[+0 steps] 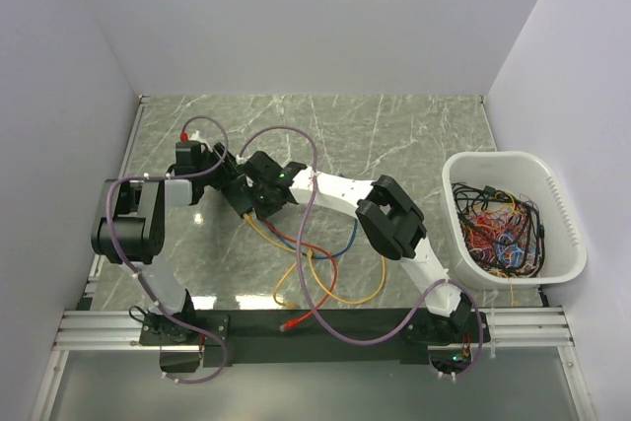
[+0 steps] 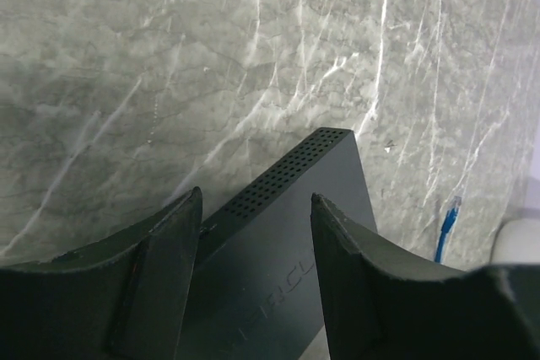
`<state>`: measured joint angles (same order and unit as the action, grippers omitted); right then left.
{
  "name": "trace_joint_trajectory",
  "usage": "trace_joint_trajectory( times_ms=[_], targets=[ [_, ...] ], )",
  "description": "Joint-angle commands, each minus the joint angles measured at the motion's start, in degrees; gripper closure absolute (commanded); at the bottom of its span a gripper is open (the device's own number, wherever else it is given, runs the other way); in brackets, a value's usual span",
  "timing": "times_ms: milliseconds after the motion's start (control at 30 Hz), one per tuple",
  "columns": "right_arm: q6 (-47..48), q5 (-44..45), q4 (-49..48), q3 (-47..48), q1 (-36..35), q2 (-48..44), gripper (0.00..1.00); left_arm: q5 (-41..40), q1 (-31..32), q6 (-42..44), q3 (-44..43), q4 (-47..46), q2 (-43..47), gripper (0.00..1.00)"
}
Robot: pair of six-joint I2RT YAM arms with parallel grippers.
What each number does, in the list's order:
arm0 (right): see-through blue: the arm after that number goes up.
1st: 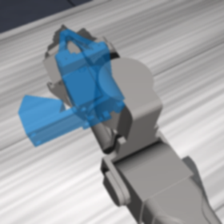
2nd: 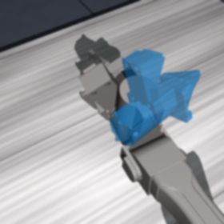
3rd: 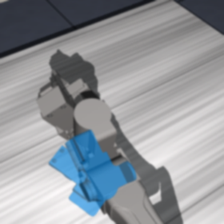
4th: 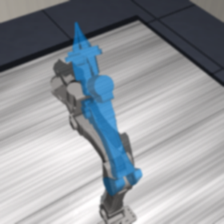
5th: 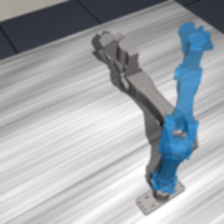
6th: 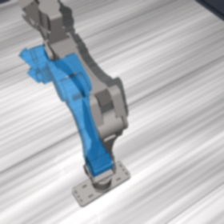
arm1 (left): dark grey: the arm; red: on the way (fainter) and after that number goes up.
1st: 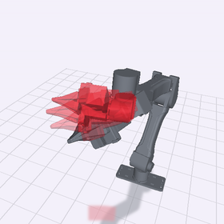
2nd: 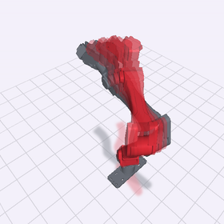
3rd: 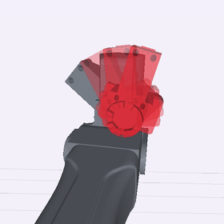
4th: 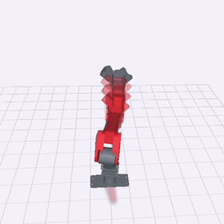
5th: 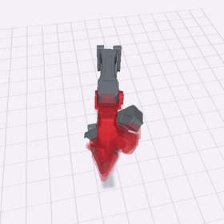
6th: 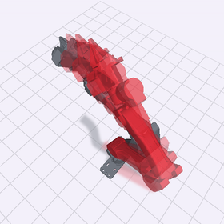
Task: Insert the plug into the switch port
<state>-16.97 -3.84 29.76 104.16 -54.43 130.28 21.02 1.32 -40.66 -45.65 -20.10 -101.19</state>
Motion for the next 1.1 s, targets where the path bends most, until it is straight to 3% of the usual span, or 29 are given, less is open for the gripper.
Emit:
trace_joint_trajectory(
  times_ms=[0, 333, 667, 1067],
  targets=[
    [-0.43, 2.17, -2.51, 3.68, 0.82, -2.40, 1.00, -0.01, 0.44, 1.64, 2.49, 4.36, 1.52, 0.40],
    [-2.27, 0.50, -1.11, 6.58, 1.00, 1.64, 1.00, 2.98, 1.40, -0.03, 6.97, 2.17, 3.19, 0.40],
    [-4.39, -3.46, -4.18, 1.75, 3.98, 1.21, 1.00, 3.50, 1.49, -0.03, 6.36, 2.26, 3.10, 0.40],
    [-2.63, -4.51, -5.67, 2.81, 4.25, 2.35, 1.00, 5.35, 1.58, 0.59, 6.01, 2.17, 2.40, 0.40]
  ],
)
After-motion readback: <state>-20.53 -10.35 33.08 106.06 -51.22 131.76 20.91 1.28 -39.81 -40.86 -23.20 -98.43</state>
